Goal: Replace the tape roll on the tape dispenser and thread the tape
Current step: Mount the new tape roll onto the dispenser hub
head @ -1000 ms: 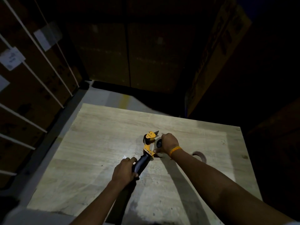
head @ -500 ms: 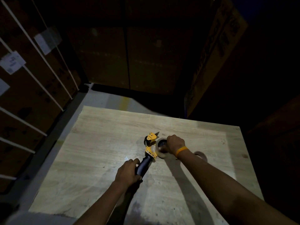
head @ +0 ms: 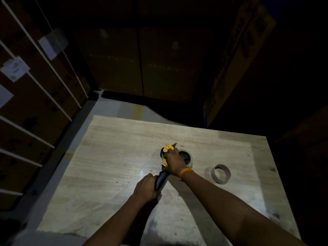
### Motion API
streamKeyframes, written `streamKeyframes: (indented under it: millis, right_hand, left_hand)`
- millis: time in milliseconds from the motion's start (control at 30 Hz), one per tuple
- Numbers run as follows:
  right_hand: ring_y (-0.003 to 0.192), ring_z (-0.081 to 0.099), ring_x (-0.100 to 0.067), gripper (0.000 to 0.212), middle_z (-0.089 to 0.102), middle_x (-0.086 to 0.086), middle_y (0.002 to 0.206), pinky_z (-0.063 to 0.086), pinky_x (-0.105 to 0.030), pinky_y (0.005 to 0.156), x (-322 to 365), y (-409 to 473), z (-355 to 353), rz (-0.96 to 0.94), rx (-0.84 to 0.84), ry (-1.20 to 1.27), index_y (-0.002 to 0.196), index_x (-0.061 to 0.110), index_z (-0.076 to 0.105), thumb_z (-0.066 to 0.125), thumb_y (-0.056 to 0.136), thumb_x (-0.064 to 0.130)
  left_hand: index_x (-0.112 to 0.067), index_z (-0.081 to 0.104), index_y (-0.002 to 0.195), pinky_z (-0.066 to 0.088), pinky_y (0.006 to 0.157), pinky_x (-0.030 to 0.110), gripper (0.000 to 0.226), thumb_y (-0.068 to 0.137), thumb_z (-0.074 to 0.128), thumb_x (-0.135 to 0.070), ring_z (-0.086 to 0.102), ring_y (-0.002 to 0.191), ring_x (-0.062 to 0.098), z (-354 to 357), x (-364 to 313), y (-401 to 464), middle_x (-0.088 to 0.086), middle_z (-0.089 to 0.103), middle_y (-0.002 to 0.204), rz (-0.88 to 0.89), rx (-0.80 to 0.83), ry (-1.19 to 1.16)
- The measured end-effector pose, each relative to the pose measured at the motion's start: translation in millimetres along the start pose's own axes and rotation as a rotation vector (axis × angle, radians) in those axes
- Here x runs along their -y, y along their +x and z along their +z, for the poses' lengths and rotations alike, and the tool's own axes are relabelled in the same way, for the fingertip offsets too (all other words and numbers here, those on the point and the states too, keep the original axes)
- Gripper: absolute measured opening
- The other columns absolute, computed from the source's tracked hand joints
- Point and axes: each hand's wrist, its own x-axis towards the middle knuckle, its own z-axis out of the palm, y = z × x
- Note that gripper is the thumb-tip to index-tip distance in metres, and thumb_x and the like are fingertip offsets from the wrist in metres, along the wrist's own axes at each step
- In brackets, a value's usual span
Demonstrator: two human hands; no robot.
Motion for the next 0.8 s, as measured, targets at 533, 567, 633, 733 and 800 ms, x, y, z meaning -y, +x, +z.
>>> streamKeyframes:
  millis: [533, 567, 633, 733, 800]
  right_hand:
    - [0.142, 0.039, -0.036, 0.077, 0.044, -0.015, 0.153, 0.041, -0.049, 0.113, -100.3, -24.7, -27.5, 0.123, 0.064, 0.159, 0.149, 0.012, 0.044, 0.075, 0.078, 0.003]
    - [0.145, 0.037, -0.036, 0.081, 0.04, -0.014, 0.157, 0.038, -0.048, 0.116, -104.8, -23.5, -31.0, 0.108, 0.128, 0.127, 0.152, 0.014, 0.039, 0.074, 0.08, 0.002]
    - [0.146, 0.036, -0.035, 0.087, 0.036, -0.012, 0.161, 0.036, -0.047, 0.117, -105.5, -19.3, -34.4, 0.063, 0.196, 0.049, 0.156, 0.018, 0.034, 0.075, 0.081, 0.003]
    - [0.137, 0.042, -0.038, 0.1, 0.042, -0.012, 0.154, 0.048, -0.051, 0.104, -100.6, -12.3, -35.0, 0.023, 0.212, -0.108, 0.156, 0.023, 0.034, 0.086, 0.071, 0.008]
    - [0.127, 0.05, -0.037, 0.099, 0.053, -0.013, 0.14, 0.053, -0.049, 0.095, -96.8, -9.6, -35.1, 0.061, 0.162, -0.195, 0.151, 0.022, 0.042, 0.092, 0.065, 0.019]
  left_hand:
    - [-0.018, 0.055, 0.126, 0.053, 0.082, 0.041, 0.058, 0.082, 0.067, -0.055, 0.059, 0.11, 0.027, 10.1, 1.9, 9.0, 0.006, 0.058, 0.118, 0.065, -0.087, 0.0]
    - [-0.019, 0.056, 0.127, 0.053, 0.081, 0.04, 0.056, 0.085, 0.065, -0.055, 0.059, 0.109, 0.026, 10.2, -0.6, 10.4, 0.005, 0.058, 0.118, 0.073, -0.12, -0.019]
    - [-0.02, 0.058, 0.123, 0.053, 0.08, 0.039, 0.049, 0.088, 0.063, -0.053, 0.059, 0.107, 0.024, 10.2, -6.0, 14.7, 0.003, 0.059, 0.115, 0.087, -0.172, -0.041]
    - [-0.02, 0.061, 0.11, 0.052, 0.073, 0.037, 0.038, 0.091, 0.06, -0.053, 0.06, 0.1, 0.023, 7.4, -10.7, 23.1, 0.002, 0.061, 0.106, 0.087, -0.211, -0.057]
    - [-0.02, 0.062, 0.099, 0.048, 0.066, 0.036, 0.033, 0.092, 0.059, -0.053, 0.062, 0.091, 0.023, 3.6, -12.0, 27.3, 0.001, 0.062, 0.095, 0.081, -0.242, -0.09]
